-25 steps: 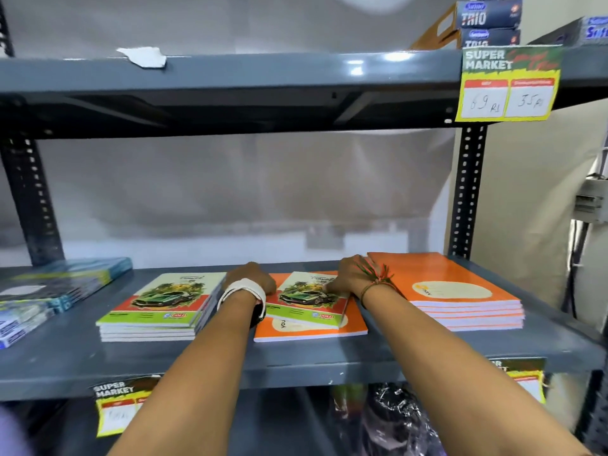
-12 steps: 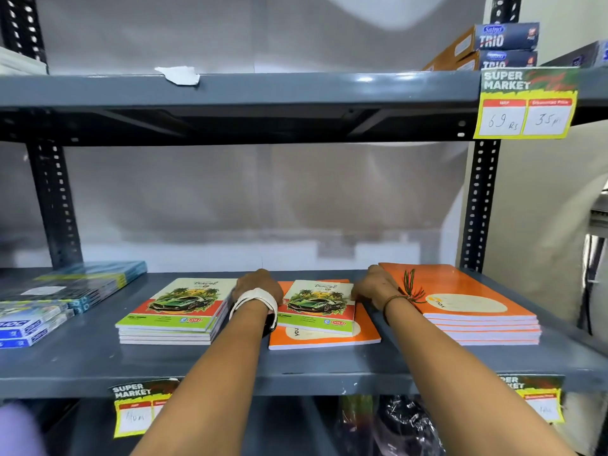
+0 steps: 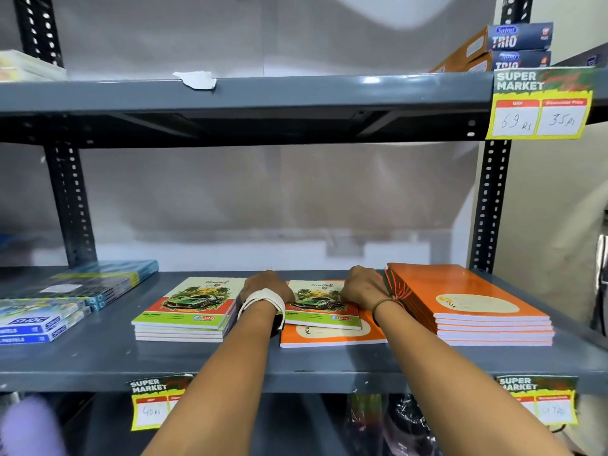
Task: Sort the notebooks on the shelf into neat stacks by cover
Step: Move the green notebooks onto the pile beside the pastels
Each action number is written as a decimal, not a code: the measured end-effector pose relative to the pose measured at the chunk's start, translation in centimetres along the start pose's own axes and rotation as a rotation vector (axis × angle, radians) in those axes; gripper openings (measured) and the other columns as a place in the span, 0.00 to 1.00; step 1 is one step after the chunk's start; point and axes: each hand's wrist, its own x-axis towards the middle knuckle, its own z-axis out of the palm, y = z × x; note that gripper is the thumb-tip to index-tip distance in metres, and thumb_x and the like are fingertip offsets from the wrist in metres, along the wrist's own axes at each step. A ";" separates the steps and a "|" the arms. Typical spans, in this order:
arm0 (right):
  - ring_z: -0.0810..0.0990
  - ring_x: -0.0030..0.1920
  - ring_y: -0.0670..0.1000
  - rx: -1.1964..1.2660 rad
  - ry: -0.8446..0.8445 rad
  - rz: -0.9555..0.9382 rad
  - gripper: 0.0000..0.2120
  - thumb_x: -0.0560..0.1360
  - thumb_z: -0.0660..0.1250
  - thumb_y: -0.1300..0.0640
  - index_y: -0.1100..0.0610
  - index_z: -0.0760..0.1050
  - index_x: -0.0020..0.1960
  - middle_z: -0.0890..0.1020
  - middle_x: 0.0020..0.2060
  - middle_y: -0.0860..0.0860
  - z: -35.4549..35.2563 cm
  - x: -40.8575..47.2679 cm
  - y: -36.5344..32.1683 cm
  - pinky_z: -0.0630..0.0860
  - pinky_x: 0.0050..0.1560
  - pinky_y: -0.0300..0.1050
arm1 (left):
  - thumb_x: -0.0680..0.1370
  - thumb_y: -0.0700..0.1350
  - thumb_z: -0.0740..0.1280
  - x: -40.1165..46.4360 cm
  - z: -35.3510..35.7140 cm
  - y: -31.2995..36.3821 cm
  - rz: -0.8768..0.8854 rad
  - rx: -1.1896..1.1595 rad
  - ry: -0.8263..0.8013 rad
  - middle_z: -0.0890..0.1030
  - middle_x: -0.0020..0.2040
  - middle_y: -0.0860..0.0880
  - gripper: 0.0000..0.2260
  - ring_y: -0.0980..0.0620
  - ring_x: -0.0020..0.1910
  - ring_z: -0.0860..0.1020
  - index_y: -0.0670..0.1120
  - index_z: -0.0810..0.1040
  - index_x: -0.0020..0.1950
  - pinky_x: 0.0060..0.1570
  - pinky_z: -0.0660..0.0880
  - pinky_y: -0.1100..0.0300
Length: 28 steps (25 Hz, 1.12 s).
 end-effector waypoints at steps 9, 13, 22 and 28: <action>0.82 0.46 0.56 0.869 -0.149 0.117 0.13 0.70 0.74 0.67 0.60 0.69 0.44 0.80 0.51 0.61 1.7 -0.1 -2.1 0.82 0.35 0.45 | 0.75 0.46 0.71 1.5 -5.1 -4.6 -0.135 -0.604 -0.129 0.66 0.12 0.50 0.20 0.51 0.19 0.66 0.43 0.67 0.27 0.28 0.66 0.62; 0.82 0.40 0.56 1.066 -0.200 0.032 0.12 0.70 0.72 0.72 0.61 0.71 0.41 0.80 0.44 0.62 3.3 -0.6 -7.6 0.79 0.28 0.41 | 0.72 0.46 0.75 2.4 -8.9 -10.1 -0.220 -0.643 -0.009 0.77 0.26 0.45 0.13 0.49 0.30 0.75 0.41 0.74 0.36 0.36 0.71 0.60; 0.79 0.29 0.46 1.094 -0.390 -0.008 0.13 0.69 0.72 0.74 0.62 0.73 0.47 0.77 0.42 0.60 9.4 -2.2 -15.3 0.74 0.21 0.33 | 0.73 0.56 0.71 2.8 -11.5 -18.8 -0.293 -0.111 0.111 0.75 0.69 0.42 0.30 0.42 0.66 0.75 0.38 0.73 0.68 0.62 0.72 0.54; 0.81 0.41 0.55 1.037 -0.376 -0.022 0.14 0.65 0.73 0.76 0.63 0.74 0.44 0.78 0.42 0.60 9.5 -1.9 -15.3 0.80 0.25 0.37 | 0.72 0.56 0.72 3.3 -10.0 -20.3 -0.284 -0.077 0.099 0.77 0.66 0.42 0.29 0.42 0.63 0.77 0.39 0.74 0.66 0.60 0.72 0.54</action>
